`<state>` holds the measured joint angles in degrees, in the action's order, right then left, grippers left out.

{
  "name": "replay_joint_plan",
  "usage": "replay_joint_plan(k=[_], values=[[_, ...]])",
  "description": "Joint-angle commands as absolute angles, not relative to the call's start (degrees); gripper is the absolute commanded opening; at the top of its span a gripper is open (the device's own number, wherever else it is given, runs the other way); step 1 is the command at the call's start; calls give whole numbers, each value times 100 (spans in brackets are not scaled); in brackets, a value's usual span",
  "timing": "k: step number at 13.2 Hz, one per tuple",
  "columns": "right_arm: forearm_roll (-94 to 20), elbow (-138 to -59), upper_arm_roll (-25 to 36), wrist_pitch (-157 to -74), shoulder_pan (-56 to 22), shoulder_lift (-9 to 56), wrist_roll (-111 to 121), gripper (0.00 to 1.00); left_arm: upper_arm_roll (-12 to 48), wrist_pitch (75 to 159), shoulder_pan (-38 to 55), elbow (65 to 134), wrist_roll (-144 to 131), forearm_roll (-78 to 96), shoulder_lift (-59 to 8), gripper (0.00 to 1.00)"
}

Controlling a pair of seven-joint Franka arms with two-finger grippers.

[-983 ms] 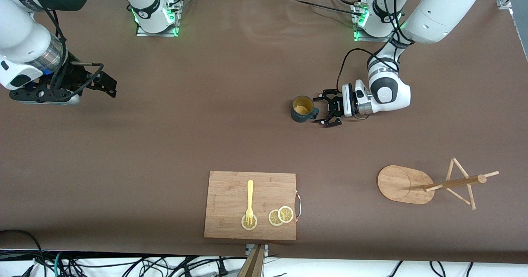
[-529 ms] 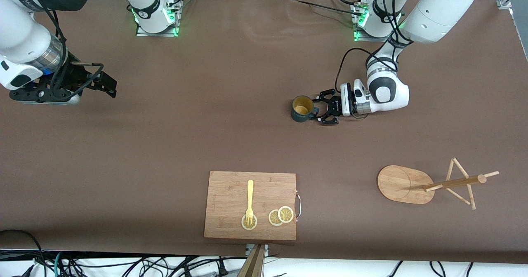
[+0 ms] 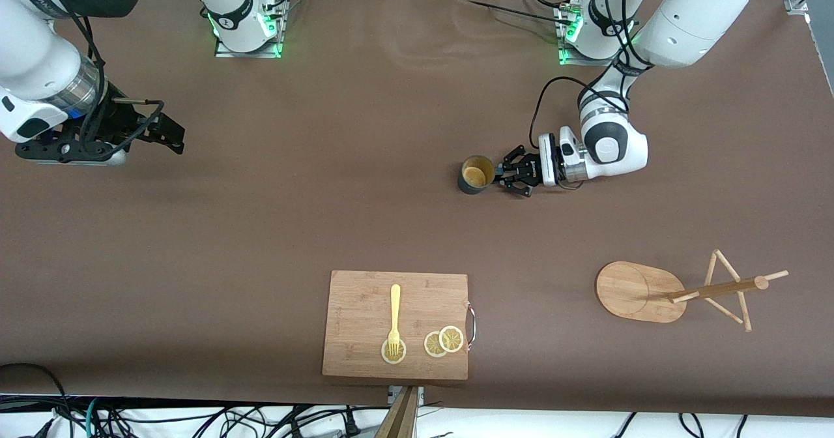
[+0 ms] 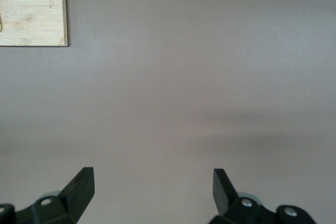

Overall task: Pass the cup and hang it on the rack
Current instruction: 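Lift the teal mug by its handle with the left gripper, then carry the mug with the left gripper over the wooden rack peg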

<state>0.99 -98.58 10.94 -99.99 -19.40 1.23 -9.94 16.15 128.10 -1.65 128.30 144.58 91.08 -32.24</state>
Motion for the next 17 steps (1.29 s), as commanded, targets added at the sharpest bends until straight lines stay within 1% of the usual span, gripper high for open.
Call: replay_joint_plan(k=[1,4,5,7,9,13,16,17], values=[[79,-9747,1107,-9914,-1960,158,-923,100,1600,12657,-263,12902,13268,8958,-2700,0],[79,-9756,1107,-9914,-1960,158,-923,100,1556,12122,-544,12894,11082,7940,-1972,0],[79,-9756,1107,-9914,-1960,158,-932,100,1408,11676,-641,12894,10369,7623,-1708,0],[79,-9756,1107,-9914,-1960,158,-923,100,829,10701,-668,12876,9085,7156,-1233,0],[79,-9747,1107,-9914,-1960,158,-932,100,249,9865,-677,12876,8003,7040,-889,0],[79,-9747,1107,-9914,-1960,158,-932,100,-929,8546,-720,12718,6595,7040,-843,0],[79,-9747,1107,-9905,-1969,158,-932,100,-1396,7842,-1018,12551,5681,7232,-1071,0],[79,-9747,1107,-9905,-1969,158,-932,100,-1441,7701,-1167,12507,5365,7494,-1177,0]])
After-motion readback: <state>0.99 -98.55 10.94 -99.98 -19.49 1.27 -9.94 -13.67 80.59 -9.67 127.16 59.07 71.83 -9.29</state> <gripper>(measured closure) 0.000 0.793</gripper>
